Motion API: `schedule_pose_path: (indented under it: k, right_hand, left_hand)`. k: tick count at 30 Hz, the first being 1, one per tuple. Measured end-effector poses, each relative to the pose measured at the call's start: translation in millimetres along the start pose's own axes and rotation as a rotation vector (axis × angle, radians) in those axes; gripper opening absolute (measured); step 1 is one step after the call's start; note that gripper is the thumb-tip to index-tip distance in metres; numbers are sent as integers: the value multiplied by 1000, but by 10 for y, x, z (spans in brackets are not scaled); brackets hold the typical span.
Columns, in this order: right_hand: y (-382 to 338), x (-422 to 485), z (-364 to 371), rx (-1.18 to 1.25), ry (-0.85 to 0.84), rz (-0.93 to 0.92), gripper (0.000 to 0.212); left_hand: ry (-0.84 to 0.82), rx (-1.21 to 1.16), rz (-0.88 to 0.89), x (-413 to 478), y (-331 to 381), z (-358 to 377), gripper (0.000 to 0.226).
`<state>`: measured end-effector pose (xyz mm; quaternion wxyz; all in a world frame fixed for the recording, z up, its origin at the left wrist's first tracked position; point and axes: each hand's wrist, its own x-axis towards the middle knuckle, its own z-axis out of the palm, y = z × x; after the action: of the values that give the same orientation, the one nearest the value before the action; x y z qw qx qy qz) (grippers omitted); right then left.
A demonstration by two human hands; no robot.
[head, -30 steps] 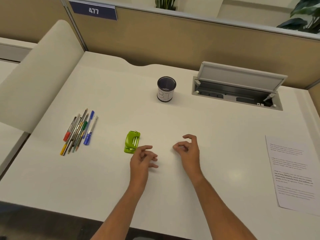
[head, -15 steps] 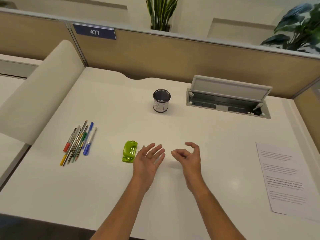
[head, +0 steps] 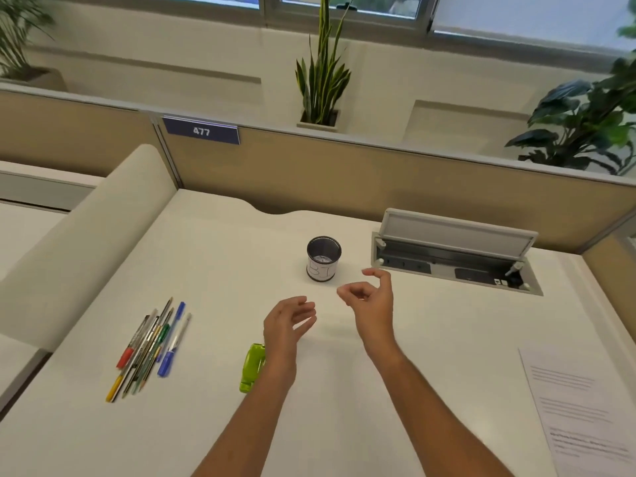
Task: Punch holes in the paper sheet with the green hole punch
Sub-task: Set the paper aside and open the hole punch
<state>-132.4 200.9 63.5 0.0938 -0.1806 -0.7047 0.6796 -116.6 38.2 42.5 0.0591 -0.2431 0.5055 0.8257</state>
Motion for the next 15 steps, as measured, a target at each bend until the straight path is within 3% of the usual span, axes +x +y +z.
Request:
schedule_pose_path:
  k: [9, 15]
  right_hand:
    - [-300, 1017, 475, -73, 82, -50, 48]
    - [-163, 1363, 685, -323, 80, -68, 45]
  left_hand:
    - [62, -42, 45, 705, 467, 383, 23]
    - [93, -77, 30, 1004, 450, 494, 23]
